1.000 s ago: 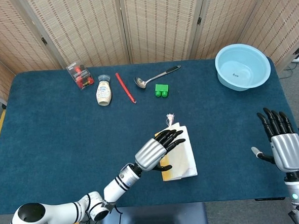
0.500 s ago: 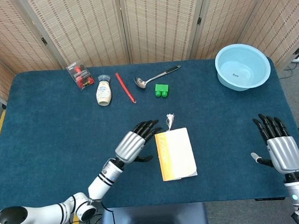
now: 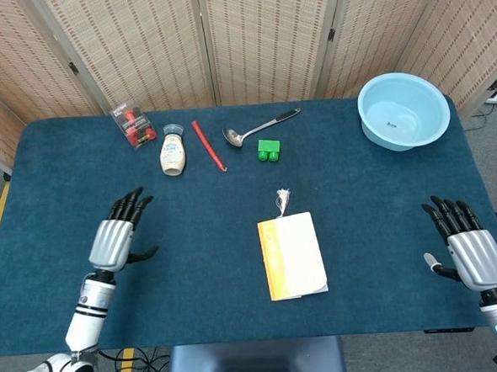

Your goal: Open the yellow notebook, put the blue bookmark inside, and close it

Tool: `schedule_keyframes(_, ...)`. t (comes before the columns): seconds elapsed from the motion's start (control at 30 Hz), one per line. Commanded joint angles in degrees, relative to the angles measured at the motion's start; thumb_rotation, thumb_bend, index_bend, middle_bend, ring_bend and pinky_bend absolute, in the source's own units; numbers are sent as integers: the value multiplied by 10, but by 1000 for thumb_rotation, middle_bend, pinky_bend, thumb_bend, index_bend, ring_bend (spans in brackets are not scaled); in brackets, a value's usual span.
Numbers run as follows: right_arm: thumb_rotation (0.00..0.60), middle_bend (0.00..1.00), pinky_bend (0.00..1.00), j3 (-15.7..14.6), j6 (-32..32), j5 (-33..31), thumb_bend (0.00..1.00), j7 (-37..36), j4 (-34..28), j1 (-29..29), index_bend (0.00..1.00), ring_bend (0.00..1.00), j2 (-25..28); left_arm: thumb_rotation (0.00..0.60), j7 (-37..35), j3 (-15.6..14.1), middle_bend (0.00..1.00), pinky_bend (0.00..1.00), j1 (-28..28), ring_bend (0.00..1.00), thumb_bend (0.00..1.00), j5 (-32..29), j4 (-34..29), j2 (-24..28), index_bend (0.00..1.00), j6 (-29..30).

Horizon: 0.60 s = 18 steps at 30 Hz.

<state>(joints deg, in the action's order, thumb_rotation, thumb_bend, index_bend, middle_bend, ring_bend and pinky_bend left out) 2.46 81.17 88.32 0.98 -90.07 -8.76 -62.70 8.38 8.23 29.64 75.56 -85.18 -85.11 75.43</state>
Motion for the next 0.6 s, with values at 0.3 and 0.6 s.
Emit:
schedule_keyframes(0.3, 600, 0, 0, -14, 8, -3, 263, -16, -2, 20, 0, 0, 4, 600, -6, -56, 43, 145, -121, 78, 195, 28, -29, 82, 139, 117)
schedule_keyframes(0.6, 600, 0, 0, -11, 44, -6, 263, 7, -3, 41, 0, 0, -7, 600, 10, -81, 43, 145, -185, 78, 195, 31, -72, 112, 141, 161)
